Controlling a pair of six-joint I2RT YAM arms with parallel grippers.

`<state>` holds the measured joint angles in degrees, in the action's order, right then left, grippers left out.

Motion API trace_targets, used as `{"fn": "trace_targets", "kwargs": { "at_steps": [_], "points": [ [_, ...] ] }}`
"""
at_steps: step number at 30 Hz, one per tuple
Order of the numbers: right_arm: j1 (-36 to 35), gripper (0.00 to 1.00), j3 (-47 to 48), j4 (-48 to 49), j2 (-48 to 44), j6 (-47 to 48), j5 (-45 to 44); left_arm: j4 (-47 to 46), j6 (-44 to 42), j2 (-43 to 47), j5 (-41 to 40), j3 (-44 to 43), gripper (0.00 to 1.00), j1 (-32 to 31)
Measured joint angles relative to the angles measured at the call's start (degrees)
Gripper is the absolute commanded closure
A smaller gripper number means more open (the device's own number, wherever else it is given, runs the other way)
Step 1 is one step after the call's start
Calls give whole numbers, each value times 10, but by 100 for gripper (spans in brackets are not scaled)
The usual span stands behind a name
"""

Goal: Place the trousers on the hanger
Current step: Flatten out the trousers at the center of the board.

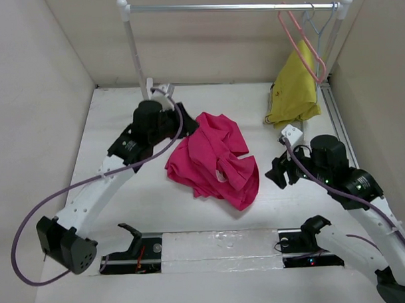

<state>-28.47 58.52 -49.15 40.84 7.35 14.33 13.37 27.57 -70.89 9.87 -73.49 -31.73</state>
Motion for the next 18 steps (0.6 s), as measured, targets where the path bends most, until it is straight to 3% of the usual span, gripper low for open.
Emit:
{"fn": "trace_targets", "kwargs": {
  "at_steps": [5,8,12,18],
  "points": [
    [-9,24,-74,45,22,4,34,0,83,127,-36,268,49,1],
    [-17,20,-92,75,64,4,44,-2,134,175,-33,367,42,-21],
    [-53,19,-92,129,133,4,49,-29,170,155,-19,398,40,-45],
    [-130,25,-91,189,225,-1,26,-129,209,67,-17,405,40,-107]
  ]
}}
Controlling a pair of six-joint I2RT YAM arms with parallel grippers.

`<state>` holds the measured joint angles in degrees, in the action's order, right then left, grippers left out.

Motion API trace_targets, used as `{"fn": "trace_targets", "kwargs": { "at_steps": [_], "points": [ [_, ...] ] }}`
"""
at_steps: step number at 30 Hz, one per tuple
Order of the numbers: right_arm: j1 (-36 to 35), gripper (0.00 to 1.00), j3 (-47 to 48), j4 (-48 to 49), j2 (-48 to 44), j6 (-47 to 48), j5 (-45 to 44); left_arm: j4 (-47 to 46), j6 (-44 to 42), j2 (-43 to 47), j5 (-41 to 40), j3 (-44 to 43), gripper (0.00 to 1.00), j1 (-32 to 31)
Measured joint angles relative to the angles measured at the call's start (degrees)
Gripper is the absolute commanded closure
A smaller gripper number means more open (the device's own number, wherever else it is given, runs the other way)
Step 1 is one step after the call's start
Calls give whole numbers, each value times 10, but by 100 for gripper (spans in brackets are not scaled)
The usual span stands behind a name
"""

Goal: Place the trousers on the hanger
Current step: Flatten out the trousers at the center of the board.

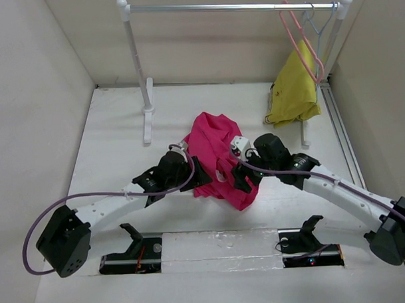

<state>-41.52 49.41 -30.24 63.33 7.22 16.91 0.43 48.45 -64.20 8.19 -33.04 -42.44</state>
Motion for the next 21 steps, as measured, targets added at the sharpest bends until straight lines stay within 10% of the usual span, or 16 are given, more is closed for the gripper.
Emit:
{"fn": "trace_targets", "kwargs": {
  "at_steps": [4,5,6,7,11,21],
  "points": [
    [-2,35,-9,39,18,-14,-21,-78,25,-37,16,27,43,-3],
    [-2,63,-10,47,20,-16,-26,-91,30,-49,20,29,46,-3],
    [-2,63,-12,57,26,-20,-33,-104,32,-60,23,30,50,-3],
    [-2,90,-13,64,31,-21,-41,-135,38,-71,30,31,70,-3],
    [-2,100,-13,79,39,-32,-76,-174,45,-117,35,31,100,-6],
    [-4,100,166,-36,-19,-25,-122,-3,16,71,-55,-16,100,2]
  ]
}}
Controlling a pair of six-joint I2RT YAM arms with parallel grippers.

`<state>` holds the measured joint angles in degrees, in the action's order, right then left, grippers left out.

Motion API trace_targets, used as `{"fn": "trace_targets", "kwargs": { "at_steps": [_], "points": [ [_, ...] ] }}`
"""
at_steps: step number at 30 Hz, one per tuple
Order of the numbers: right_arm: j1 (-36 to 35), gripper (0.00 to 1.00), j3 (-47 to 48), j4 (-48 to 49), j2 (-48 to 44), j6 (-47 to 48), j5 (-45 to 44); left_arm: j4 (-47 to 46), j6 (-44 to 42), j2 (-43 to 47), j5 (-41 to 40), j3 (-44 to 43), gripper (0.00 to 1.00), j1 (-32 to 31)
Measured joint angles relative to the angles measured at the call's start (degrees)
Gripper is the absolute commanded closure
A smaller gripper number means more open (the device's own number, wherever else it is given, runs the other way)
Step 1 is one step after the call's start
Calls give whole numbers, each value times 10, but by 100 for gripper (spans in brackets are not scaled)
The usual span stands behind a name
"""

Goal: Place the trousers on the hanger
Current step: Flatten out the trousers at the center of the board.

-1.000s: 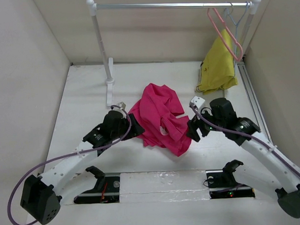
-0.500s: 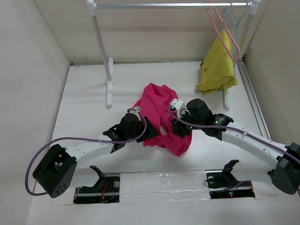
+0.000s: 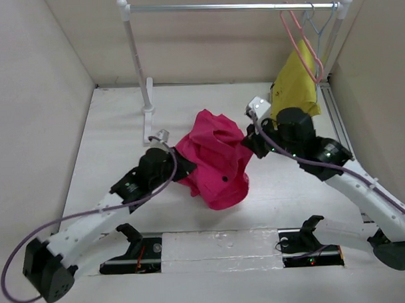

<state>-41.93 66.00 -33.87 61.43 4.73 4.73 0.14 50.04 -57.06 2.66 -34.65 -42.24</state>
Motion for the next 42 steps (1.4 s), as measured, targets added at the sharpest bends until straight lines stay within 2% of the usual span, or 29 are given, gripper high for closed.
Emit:
{"fn": "trace_targets", "kwargs": {
  "at_steps": [5,8,10,13,14,15,16,17,18,19,20,23,24,25,27,28,30,31,32,33,34,36,39,42],
  "points": [
    [3,100,175,-58,-5,12,-5,155,-26,176,-64,-88,100,43],
    [42,100,190,-69,-12,26,0,212,-33,220,-67,-142,100,45],
    [100,100,162,-66,-12,37,0,214,-31,238,-36,-148,100,45],
    [188,100,110,-64,31,43,1,158,-10,237,39,-100,100,34],
    [208,97,98,-63,57,42,-3,130,-1,223,63,-77,100,23],
    [223,82,90,-64,85,38,-11,103,5,197,80,-59,100,6],
    [235,40,85,-68,112,33,-26,82,10,157,93,-50,92,-16],
    [243,26,84,-70,133,31,-47,58,11,108,104,-51,49,-41],
    [249,20,84,-69,147,31,-66,38,6,65,110,-58,31,-68],
    [254,15,84,-68,155,30,-85,27,1,1,113,-78,24,-104],
    [257,15,84,-70,155,28,-102,29,-10,-63,117,-114,20,-143],
    [235,17,80,-68,125,26,-124,42,-48,-210,121,-236,18,-239],
    [219,23,70,-64,103,24,-126,41,-58,-231,119,-261,18,-259],
    [202,54,54,-63,77,20,-129,38,-65,-234,114,-268,19,-273],
    [173,91,4,-59,14,10,-125,45,-66,-200,96,-255,22,-272],
    [163,100,-30,-57,-21,2,-116,47,-63,-170,80,-240,23,-260],
    [152,99,-102,-65,-83,-16,-97,66,-53,-75,24,-194,23,-213],
    [147,92,-131,-63,-107,-28,-85,70,-43,-33,-3,-177,21,-186],
    [136,63,-167,-54,-125,-42,-74,70,-40,-23,-9,-171,21,-179],
    [128,49,-196,-57,-135,-55,-61,89,-20,58,-49,-134,21,-114],
    [121,38,-224,-55,-141,-67,-44,96,-14,91,-64,-116,19,-72],
    [111,22,-263,-53,-134,-87,-9,117,-9,130,-77,-94,19,18],
    [95,15,-294,-53,-103,-115,28,132,-19,113,-49,-70,18,161],
    [80,15,-312,-52,-106,-140,54,137,-45,77,31,-17,18,306]
  ]
}}
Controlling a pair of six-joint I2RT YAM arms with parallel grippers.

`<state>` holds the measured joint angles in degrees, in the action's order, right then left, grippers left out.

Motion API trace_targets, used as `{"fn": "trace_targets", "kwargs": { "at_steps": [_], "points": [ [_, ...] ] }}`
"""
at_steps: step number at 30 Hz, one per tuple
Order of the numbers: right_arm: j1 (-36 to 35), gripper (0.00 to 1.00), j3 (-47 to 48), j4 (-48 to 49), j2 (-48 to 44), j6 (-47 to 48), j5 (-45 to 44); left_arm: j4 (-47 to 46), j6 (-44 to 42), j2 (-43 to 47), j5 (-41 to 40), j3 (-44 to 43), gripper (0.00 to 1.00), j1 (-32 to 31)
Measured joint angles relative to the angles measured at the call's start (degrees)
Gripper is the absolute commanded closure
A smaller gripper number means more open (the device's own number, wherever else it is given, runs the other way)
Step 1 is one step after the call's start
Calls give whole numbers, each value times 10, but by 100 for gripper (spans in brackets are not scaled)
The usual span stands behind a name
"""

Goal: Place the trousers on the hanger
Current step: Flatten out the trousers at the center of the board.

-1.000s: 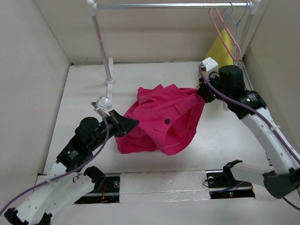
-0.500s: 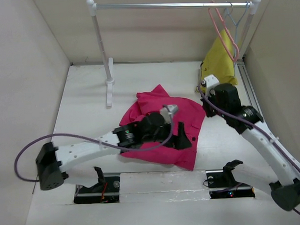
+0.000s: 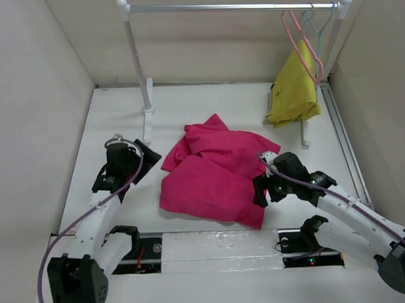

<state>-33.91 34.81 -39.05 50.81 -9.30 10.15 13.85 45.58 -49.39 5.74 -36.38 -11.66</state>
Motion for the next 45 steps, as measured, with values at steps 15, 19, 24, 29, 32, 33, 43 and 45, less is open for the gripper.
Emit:
{"fn": "trace_targets", "kwargs": {
  "at_steps": [15,19,24,29,32,33,43,45],
  "points": [
    [-41,28,-147,107,-18,-128,121,28,16,4,213,162,40,110],
    [-41,94,-140,189,71,-134,124,-7,48,-5,239,195,77,95],
    [-36,100,-108,163,86,-127,70,-51,78,-7,260,181,100,89],
    [16,100,2,68,4,-78,-28,33,53,-15,224,-21,100,81],
    [75,100,102,55,-24,-28,-40,64,26,-49,230,-207,100,68],
    [77,100,107,56,-25,-25,-40,70,19,-61,239,-261,100,63],
    [252,100,167,-83,-89,68,-110,93,-29,-235,178,-522,28,-172],
    [265,100,170,-119,-93,81,-122,92,-44,-253,148,-487,28,-203]
  ]
}}
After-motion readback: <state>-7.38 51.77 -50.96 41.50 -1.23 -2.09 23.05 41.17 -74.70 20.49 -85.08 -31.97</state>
